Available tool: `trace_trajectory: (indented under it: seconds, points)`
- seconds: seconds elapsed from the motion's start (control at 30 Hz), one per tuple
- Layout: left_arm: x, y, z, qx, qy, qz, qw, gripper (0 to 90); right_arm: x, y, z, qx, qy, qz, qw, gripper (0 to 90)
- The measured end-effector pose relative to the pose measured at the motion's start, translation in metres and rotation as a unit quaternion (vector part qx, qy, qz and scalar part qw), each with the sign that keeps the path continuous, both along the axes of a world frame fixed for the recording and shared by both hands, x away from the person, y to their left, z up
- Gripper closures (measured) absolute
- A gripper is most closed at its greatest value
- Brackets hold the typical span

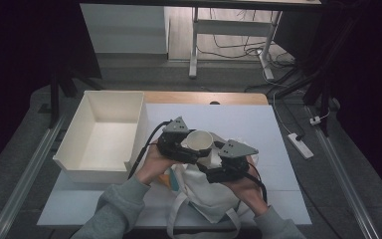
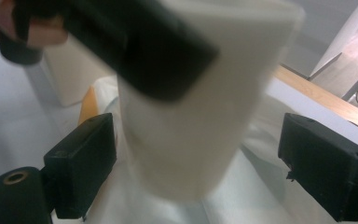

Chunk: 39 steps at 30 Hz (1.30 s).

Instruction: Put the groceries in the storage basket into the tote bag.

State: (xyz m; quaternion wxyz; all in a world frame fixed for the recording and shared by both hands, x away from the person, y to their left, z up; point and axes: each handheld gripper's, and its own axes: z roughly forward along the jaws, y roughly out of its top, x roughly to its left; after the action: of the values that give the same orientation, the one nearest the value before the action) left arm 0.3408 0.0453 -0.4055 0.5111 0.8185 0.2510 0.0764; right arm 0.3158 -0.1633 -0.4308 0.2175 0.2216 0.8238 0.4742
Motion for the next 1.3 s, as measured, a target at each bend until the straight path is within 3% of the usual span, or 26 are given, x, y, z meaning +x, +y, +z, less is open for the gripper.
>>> trace_trajectory:
  seconds: [0.23, 0.53, 0.7, 0.87, 1.07, 1.3]
  points:
    - [-0.003, -0.006, -0.003, 0.011, -0.002, -0.003, 0.9999, 19.8, 0.005, 0.011, -0.002, 0.008, -0.003, 0.004, 1.0, 19.4]
    - [-0.003, -0.005, -0.003, 0.014, -0.003, -0.007, 0.9999, 18.7, 0.004, 0.01, -0.003, -0.007, -0.009, -0.007, 0.9999, 21.1]
    - [-0.006, 0.006, 0.006, 0.006, -0.015, -0.005, 0.9999, 16.8, 0.007, 0.008, -0.007, -0.012, -0.005, -0.017, 0.9998, 21.3]
    - [-0.007, 0.024, 0.016, -0.002, -0.027, 0.006, 0.9996, 16.8, 0.013, 0.004, -0.015, -0.013, 0.017, -0.025, 0.9995, 21.3]
    - [-0.002, 0.043, 0.019, 0.002, -0.029, 0.04, 0.9988, 17.2, 0.013, 0.009, -0.026, -0.025, 0.029, -0.02, 0.9991, 21.3]
    - [0.003, 0.053, 0.019, 0.0, -0.025, 0.054, 0.9982, 17.8, 0.01, 0.018, -0.041, -0.04, 0.054, -0.009, 0.9977, 21.4]
